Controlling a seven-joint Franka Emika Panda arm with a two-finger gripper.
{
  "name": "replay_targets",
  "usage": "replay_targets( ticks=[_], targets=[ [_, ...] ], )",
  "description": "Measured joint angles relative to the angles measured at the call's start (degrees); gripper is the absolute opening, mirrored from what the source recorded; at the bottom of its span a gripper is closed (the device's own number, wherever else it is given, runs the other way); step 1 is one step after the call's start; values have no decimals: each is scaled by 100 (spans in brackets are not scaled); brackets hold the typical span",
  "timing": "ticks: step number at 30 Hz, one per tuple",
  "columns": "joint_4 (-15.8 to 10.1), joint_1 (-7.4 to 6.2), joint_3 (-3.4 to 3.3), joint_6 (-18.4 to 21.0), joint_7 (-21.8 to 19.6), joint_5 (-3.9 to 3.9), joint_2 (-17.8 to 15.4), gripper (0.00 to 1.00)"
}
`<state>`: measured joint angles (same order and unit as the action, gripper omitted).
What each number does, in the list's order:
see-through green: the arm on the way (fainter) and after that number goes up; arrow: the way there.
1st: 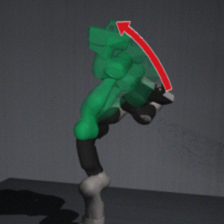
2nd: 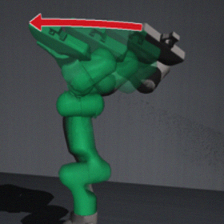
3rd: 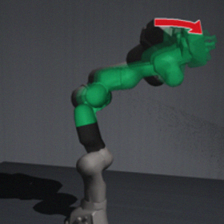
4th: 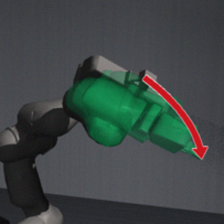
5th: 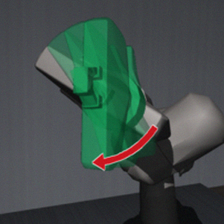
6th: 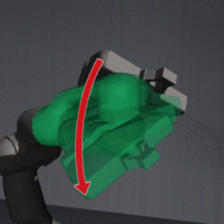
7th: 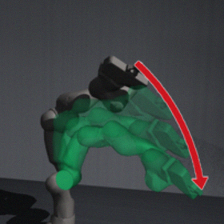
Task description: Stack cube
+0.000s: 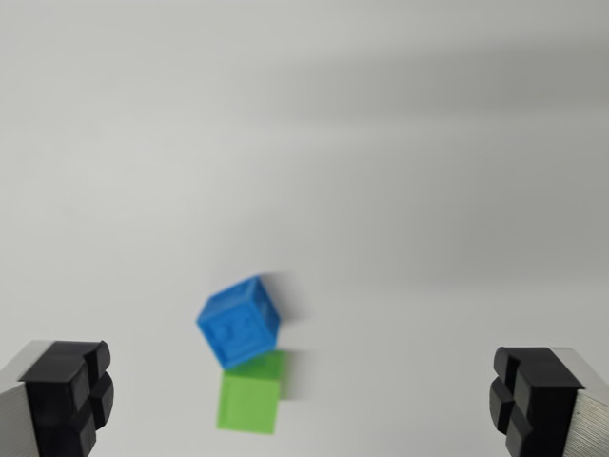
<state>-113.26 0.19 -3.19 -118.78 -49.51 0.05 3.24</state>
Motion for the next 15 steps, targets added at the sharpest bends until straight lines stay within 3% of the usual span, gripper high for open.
replay_targets(
  ticks=[15],
  targets=[
    [-625,-47,18,-373,-119,-2,-227,100]
  ],
)
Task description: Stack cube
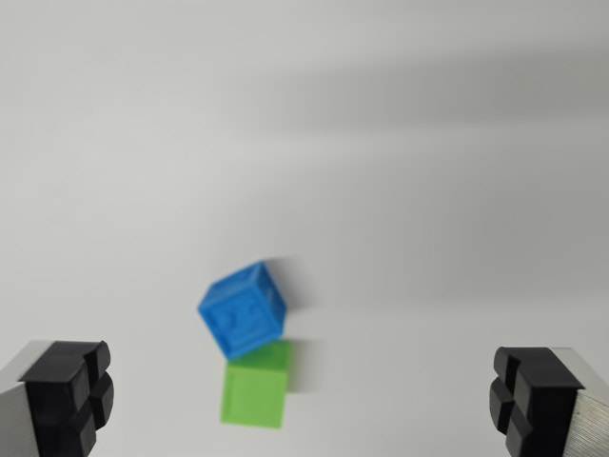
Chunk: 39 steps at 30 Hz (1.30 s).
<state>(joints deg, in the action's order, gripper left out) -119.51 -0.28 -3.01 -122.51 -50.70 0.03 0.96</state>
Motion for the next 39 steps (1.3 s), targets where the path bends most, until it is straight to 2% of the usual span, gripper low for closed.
replay_targets(
  ticks=[13,39],
  targets=[
    [-670,-51,35,-414,-149,-14,-218,100],
    [-2181,-179,157,-1499,-543,-26,-566,100]
  ],
)
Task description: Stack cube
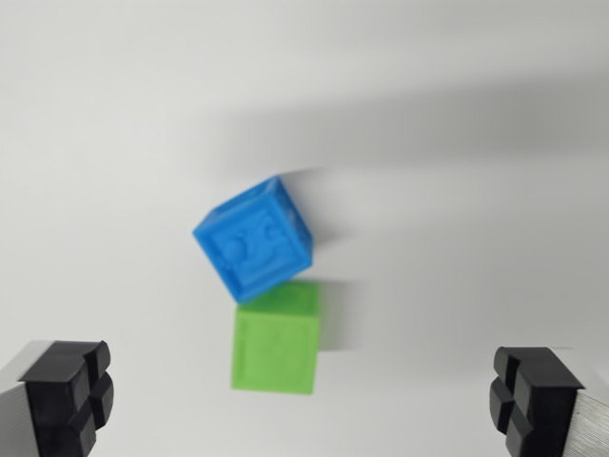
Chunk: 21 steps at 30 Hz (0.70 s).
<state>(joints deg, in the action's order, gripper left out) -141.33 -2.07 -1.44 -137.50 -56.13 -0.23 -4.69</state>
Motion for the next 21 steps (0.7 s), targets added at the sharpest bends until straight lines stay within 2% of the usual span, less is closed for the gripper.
replay_targets(
  ticks=[21],
  targets=[
    [-1216,-147,148,-1124,-411,1,-27,100]
  ],
)
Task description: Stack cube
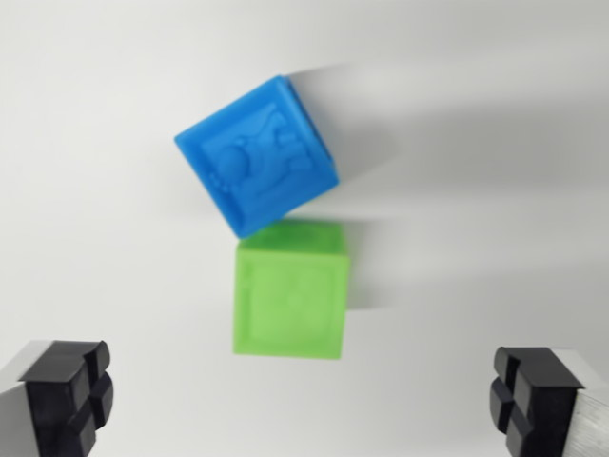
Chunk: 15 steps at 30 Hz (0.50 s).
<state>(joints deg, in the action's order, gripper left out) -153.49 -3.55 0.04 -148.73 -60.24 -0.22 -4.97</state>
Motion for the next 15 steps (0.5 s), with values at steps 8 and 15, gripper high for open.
replay_targets(
  ticks=[8,15],
  targets=[
    [-394,-79,60,-474,-168,9,107,100],
    [-599,-140,99,-972,-281,14,404,100]
  ],
)
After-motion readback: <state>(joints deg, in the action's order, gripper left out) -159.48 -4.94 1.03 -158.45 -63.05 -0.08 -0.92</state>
